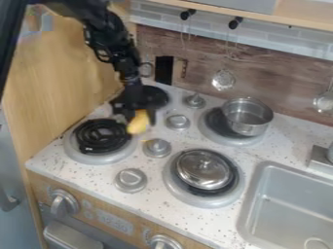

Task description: Move the banana from the horizontal position at center of stove to the left front burner in vertical position

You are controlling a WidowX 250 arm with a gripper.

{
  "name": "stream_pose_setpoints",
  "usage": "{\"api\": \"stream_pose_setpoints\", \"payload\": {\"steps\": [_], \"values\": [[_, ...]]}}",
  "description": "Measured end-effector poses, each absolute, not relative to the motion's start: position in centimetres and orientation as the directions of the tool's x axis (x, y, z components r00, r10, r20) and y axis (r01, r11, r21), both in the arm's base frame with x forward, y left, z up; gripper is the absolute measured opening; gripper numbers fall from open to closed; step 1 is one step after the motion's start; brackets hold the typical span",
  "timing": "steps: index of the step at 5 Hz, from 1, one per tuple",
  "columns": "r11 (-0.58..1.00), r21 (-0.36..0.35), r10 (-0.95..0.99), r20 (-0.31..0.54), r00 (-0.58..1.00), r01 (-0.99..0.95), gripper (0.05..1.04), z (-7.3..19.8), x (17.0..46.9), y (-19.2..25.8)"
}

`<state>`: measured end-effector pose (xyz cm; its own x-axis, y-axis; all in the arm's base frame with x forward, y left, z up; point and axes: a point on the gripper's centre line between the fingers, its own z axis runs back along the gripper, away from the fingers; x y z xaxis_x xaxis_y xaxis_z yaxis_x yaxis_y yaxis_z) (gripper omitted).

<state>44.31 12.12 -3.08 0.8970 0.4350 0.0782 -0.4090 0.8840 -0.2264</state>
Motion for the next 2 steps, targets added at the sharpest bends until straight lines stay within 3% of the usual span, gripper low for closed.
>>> {"api": "stream_pose_setpoints", "payload": {"steps": [2], "values": [[0.915,-0.164,0.394,0.161,0.905,-0.369,0.519,-1.8,42.0,13.9]]}}
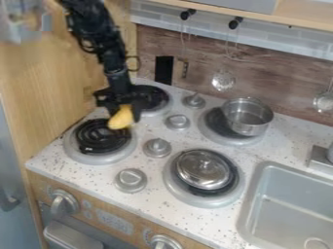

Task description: Move the banana from the horizontal position at center of stove to the left front burner in vertical position

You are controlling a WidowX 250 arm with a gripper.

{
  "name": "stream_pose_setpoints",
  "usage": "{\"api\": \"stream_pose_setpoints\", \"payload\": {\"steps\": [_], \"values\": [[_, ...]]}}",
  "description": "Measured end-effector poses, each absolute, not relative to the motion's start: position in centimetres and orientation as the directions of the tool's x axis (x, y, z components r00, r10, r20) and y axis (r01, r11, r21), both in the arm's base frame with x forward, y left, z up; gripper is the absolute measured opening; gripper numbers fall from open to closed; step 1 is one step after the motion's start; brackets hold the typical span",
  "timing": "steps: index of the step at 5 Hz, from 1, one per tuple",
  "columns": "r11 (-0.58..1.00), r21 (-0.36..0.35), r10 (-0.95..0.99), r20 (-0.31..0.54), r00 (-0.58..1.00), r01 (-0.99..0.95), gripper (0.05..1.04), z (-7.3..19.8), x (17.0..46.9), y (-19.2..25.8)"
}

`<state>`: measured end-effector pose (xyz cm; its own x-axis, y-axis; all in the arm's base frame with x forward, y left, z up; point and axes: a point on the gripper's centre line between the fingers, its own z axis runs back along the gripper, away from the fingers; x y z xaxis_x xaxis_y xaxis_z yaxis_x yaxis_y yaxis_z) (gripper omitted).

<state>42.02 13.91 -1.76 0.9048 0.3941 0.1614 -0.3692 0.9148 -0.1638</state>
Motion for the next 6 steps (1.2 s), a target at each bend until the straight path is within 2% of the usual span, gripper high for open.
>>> {"api": "stream_pose_setpoints", "payload": {"steps": [2,3,4,5,6], "values": [[0.933,-0.137,0.355,0.183,0.917,-0.333,0.519,-1.8,39.8,13.5],[0.927,-0.128,0.370,0.169,0.914,-0.352,0.577,-2.3,38.7,14.2],[0.913,-0.124,0.404,0.166,0.899,-0.388,0.895,-2.3,38.3,15.1],[0.906,-0.127,0.420,0.152,0.895,-0.403,1.016,-2.4,38.2,15.1],[0.910,-0.131,0.411,0.146,0.900,-0.394,1.006,-1.5,37.9,14.8]]}}
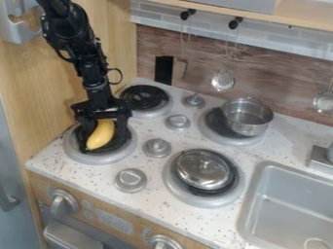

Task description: Move the banana from the horizontal position at center of stove to the left front burner in vertical position

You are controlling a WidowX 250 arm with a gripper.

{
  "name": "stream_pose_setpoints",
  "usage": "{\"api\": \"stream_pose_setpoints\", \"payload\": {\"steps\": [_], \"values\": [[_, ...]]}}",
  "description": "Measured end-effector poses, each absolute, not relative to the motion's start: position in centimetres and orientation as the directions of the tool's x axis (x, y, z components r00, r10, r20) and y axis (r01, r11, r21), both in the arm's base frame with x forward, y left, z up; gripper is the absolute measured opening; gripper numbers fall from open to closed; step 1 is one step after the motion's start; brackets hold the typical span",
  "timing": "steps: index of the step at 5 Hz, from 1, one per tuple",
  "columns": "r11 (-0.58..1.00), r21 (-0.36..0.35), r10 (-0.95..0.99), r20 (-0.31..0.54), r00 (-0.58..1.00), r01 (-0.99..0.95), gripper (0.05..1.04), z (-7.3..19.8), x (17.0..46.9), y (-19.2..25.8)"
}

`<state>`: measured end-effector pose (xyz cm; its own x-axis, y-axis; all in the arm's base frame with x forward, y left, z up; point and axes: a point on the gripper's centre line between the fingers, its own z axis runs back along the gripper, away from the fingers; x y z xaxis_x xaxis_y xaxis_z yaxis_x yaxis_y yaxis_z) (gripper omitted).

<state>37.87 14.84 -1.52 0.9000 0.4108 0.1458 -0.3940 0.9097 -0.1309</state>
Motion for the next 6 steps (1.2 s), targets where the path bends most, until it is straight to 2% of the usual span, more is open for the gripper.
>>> {"api": "stream_pose_setpoints", "payload": {"steps": [1,2,4,6], "values": [[0.918,-0.130,0.393,0.159,0.906,-0.376,0.999,1.6,37.6,14.1],[0.931,-0.104,0.364,0.208,0.908,-0.349,0.999,4.0,36.8,13.4],[0.966,-0.101,0.253,0.207,0.945,-0.236,0.999,4.5,36.6,11.9],[0.993,-0.091,0.096,0.188,0.977,-0.080,0.999,4.3,38.0,8.3]]}}
